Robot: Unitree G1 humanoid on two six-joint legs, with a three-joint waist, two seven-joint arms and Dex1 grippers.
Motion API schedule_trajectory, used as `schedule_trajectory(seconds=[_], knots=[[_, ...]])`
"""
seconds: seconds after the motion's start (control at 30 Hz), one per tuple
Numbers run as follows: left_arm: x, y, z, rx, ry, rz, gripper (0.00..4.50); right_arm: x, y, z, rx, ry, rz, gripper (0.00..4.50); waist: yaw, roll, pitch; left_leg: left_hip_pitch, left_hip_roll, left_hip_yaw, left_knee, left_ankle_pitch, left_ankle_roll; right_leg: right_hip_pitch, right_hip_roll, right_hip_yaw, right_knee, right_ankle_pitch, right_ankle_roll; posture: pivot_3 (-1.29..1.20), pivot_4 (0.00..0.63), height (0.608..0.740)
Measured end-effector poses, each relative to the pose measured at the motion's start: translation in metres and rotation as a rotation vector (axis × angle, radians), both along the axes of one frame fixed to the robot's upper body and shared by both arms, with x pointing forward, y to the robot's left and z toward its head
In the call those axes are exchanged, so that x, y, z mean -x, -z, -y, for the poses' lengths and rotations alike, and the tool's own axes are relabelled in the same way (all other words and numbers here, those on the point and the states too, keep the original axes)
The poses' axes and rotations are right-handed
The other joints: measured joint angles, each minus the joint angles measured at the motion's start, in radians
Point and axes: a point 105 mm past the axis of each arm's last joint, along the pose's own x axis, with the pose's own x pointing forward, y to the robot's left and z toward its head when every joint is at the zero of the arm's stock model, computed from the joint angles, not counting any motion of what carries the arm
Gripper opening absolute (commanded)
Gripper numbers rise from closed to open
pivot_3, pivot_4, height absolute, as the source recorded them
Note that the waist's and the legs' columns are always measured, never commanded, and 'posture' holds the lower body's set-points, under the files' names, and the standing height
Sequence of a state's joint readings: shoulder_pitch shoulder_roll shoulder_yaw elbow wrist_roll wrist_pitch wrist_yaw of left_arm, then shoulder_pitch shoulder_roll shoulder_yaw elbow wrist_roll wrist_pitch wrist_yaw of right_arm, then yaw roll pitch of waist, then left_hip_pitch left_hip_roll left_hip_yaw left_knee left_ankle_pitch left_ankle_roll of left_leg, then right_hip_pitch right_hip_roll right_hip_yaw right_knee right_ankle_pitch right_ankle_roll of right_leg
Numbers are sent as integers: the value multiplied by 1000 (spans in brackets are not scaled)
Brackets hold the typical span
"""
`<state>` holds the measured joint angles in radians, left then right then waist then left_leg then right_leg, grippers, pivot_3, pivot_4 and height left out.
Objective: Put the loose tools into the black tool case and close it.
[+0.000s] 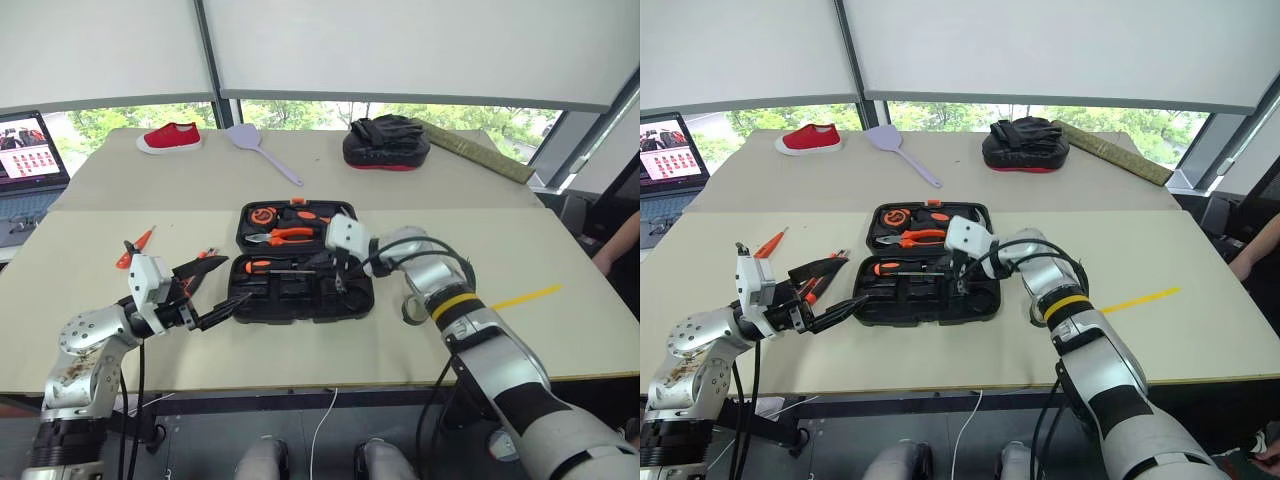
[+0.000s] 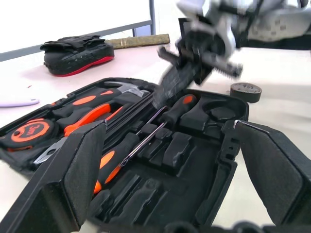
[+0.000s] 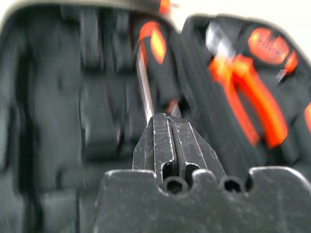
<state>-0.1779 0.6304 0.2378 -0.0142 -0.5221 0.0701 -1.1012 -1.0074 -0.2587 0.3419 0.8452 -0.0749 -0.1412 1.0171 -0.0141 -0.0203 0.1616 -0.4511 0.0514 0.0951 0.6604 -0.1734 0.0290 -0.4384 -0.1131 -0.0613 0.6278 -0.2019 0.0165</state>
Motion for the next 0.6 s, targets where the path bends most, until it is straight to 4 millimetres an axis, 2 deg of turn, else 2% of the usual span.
schedule_trajectory(seconds=[0.13, 0.33, 0.47, 0.6], knots=[[0, 1, -4, -28, -9, -9, 4500, -1, 5, -3, 7, 1, 40, 34, -4, 0, 0, 4, 1, 0, -1, 0, -1, 2, 1, 0, 1, 0, 0, 0, 150, 740], [-3, 0, -16, -39, -57, -13, 4500, -4, 10, -3, -19, 41, 0, 34, -1, 0, 0, 8, 1, 0, -1, 0, -3, 5, 0, 0, 1, -3, 4, 0, 150, 740], [0, 8, -19, -36, -76, -39, 4500, -6, 5, -7, -28, 44, -24, 34, -5, 0, 0, 8, 2, 0, -1, -4, -10, 4, 1, 0, 2, -3, 2, 0, 150, 740], [6, 12, -29, 3, -115, -76, 4500, -4, -8, -3, -134, 37, -78, 34, -5, 0, 0, 5, 2, 0, -2, 0, -3, 1, 1, 0, 2, 0, -3, 0, 150, 740]])
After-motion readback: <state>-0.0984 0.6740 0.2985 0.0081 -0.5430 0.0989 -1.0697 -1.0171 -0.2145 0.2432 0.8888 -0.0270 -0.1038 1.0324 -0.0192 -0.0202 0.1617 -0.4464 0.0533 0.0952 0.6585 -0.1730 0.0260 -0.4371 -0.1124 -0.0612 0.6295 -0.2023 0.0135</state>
